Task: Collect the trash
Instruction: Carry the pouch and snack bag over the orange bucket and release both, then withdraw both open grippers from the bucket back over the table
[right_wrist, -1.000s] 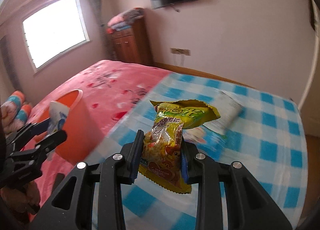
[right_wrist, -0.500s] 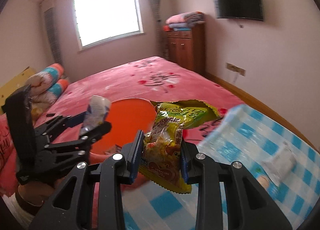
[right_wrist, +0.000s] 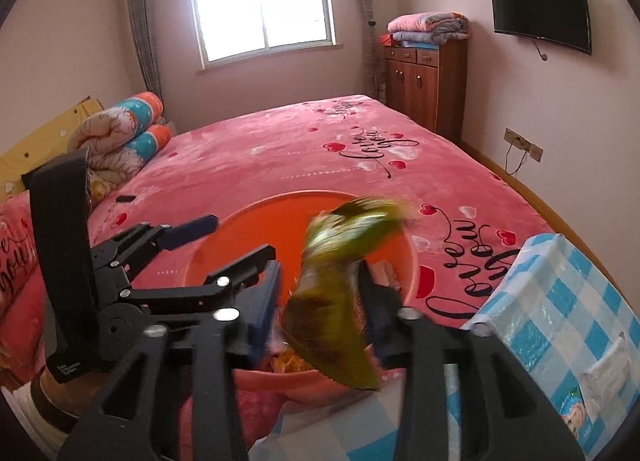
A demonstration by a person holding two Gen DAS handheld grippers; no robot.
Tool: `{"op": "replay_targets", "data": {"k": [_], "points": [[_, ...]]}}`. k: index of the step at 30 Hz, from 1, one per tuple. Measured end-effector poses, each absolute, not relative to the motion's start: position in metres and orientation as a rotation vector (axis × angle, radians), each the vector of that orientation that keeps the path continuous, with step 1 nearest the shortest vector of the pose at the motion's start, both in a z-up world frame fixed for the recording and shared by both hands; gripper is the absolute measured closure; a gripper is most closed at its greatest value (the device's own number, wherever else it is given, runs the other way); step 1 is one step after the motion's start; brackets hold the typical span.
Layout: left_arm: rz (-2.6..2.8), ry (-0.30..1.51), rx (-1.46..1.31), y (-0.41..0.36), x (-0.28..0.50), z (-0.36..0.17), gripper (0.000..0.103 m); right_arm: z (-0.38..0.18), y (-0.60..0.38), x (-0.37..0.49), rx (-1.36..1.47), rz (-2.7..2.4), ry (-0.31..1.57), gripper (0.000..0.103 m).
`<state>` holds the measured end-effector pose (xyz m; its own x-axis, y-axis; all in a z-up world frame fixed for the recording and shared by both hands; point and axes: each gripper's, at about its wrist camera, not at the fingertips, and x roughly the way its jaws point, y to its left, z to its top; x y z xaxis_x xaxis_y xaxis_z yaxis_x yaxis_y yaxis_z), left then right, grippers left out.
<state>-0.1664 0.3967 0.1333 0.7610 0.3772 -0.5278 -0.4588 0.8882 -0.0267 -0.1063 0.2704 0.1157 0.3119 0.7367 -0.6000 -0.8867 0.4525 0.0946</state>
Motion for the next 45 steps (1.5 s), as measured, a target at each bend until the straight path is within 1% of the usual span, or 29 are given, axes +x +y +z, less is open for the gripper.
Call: {"op": "replay_targets", "data": {"k": [1, 2, 3, 4, 6, 9, 11, 14, 30, 45], "points": [[0.466, 0.542, -0.161, 0.398, -0.166, 0.132, 0.019, 0.116, 0.267, -0.107, -0.258, 1.092, 0.631, 0.033], [0.469, 0.543, -0.165, 0.400, -0.167, 0.130, 0.018, 0.116, 0.263, -0.105, -0.233, 1.099, 0.628, 0.030], [0.472, 0.543, -0.169, 0.401, -0.166, 0.129, 0.016, 0.116, 0.259, -0.104, -0.219, 1.098, 0.627, 0.024], [0.478, 0.545, -0.176, 0.403, -0.166, 0.128, 0.012, 0.115, 0.255, -0.102, -0.206, 1.081, 0.624, 0.018], [0.485, 0.551, -0.181, 0.402, -0.164, 0.125, 0.012, 0.114, 0.244, -0.097, -0.186, 1.042, 0.628, 0.014], [0.492, 0.563, -0.186, 0.403, -0.163, 0.121, 0.012, 0.109, 0.233, -0.091, -0.155, 1.003, 0.646, 0.012], [0.498, 0.566, -0.189, 0.404, -0.163, 0.121, 0.009, 0.106, 0.227, -0.087, -0.144, 0.979, 0.653, 0.011], [0.502, 0.565, -0.191, 0.405, -0.162, 0.122, 0.008, 0.100, 0.219, -0.084, -0.133, 0.951, 0.668, 0.011], [0.516, 0.591, -0.125, 0.385, -0.153, 0.126, 0.007, 0.069, 0.184, -0.085, -0.115, 0.856, 0.725, 0.011], [0.478, 0.601, -0.059, 0.350, -0.147, 0.130, 0.007, 0.059, 0.154, -0.094, -0.104, 0.799, 0.727, 0.010]]}}
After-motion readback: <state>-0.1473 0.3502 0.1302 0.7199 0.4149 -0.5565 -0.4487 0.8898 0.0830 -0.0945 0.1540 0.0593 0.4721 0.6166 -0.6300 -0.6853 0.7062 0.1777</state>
